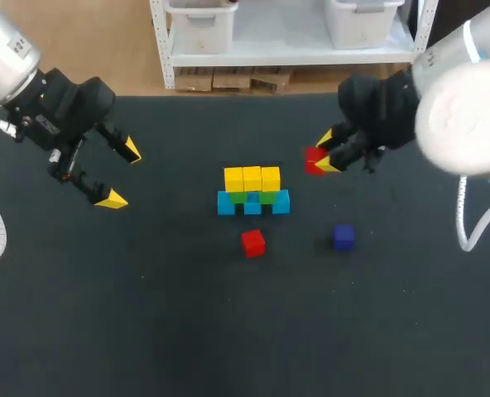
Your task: Place the blue cubes, place green cubes on the blue cubes, place the yellow cubes on the green cubes, then place the red cubes on the yellow cubes, and place purple cube on the red cubes.
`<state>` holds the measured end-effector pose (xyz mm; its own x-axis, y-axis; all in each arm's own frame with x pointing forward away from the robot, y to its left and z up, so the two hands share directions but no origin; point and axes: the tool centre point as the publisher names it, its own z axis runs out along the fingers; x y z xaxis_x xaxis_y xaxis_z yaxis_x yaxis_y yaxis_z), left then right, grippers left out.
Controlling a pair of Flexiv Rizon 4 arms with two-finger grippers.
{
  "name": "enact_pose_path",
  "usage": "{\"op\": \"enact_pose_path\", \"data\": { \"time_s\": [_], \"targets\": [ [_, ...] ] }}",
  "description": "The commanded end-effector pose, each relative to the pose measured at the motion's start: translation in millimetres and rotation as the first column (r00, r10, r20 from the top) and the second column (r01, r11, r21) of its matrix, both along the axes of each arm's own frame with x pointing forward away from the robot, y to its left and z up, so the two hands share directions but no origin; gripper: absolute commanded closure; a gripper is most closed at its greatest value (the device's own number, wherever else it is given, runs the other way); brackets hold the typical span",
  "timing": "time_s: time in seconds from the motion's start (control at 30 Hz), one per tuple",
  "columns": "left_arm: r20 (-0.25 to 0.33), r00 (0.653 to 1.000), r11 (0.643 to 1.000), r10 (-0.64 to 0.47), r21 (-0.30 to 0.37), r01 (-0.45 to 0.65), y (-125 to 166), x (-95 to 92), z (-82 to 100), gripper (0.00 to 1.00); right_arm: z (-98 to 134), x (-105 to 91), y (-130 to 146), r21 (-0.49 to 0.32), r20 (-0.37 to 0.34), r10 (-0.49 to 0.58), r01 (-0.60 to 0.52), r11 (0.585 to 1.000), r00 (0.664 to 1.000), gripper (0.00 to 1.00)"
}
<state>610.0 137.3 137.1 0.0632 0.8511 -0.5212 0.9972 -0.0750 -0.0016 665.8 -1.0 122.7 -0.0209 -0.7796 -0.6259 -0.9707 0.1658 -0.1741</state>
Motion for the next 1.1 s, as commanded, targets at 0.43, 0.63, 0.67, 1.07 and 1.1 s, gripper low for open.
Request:
{"op": "enact_pose_path", "data": {
  "time_s": [0.43, 0.63, 0.67, 1.07, 1.1],
  "targets": [
    [0.004, 1.0, 1.0, -0.002, -0.004, 0.002, 1, -0.7, -0.7, 0.0, -12, 21.5, 65, -0.032, -0.008, 0.019, -0.019, 0.999, 1.0, 1.0],
    [0.004, 1.0, 1.0, -0.002, -0.004, 0.002, 1, -0.7, -0.7, 0.0, -19, 24.1, 77, -0.038, -0.022, 0.024, -0.025, 0.999, 0.999, 1.0],
    [0.004, 1.0, 1.0, -0.002, -0.004, 0.002, 1, -0.7, -0.7, 0.0, -20, 24.2, 79, -0.039, -0.025, 0.024, -0.025, 0.999, 0.999, 1.0],
    [0.004, 1.0, 1.0, -0.002, -0.004, 0.002, 1, -0.7, -0.7, 0.0, -25, 21.9, 80, -0.055, -0.038, 0.012, -0.014, 0.998, 0.999, 1.0],
    [0.004, 1.0, 1.0, -0.002, -0.004, 0.002, 1, -0.7, -0.7, 0.0, -25, 21.8, 80, -0.055, -0.038, 0.01, -0.012, 0.998, 0.999, 1.0]
  ]
}}
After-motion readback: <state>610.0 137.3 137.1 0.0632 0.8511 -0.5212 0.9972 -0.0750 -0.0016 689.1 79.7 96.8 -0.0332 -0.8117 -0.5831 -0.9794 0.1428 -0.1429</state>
